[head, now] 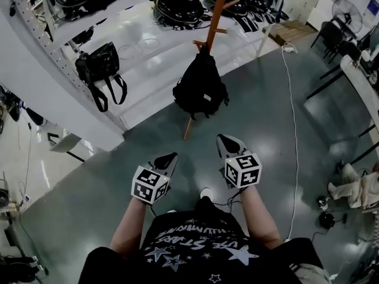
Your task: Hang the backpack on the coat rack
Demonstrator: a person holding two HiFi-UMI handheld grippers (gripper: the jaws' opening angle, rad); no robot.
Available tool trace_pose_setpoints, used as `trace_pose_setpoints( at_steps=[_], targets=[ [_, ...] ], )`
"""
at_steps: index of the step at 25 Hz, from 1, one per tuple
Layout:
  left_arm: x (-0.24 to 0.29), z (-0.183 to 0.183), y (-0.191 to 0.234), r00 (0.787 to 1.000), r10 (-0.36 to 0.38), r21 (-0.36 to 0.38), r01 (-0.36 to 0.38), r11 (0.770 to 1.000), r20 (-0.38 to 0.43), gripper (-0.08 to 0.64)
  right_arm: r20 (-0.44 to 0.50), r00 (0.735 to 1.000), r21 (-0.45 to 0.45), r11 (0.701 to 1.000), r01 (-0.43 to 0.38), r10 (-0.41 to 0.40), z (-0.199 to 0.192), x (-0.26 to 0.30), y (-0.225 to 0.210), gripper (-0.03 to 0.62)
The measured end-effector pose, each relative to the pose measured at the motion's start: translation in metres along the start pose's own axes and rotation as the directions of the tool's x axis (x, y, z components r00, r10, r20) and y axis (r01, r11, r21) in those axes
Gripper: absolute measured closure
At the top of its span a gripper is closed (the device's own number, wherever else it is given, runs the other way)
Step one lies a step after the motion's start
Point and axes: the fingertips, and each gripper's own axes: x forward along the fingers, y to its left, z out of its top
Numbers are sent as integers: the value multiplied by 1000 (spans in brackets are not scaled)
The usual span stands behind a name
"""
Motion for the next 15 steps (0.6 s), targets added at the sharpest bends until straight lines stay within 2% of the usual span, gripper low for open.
trace_pose_setpoints(
  at_steps=[4,7,10,15],
  targets=[
    [-36,-21,19,1000,19,-55,-19,998,2,543,-15,1000,-16,1000,3,-3,-4,-1,37,583],
    [-50,-27,26,999,29,-59,-28,998,18,543,-16,1000,-41,999,3,-4,-7,-2,51,581],
    [-44,-34,45,999,28,-59,-26,998,31,543,-15,1000,-45,999,17,-17,-12,18,50,583],
    [-29,-68,75,1000,-7,-72,9,997,27,543,-36,998,-34,998,53,-55,-40,54,50,581]
  ],
)
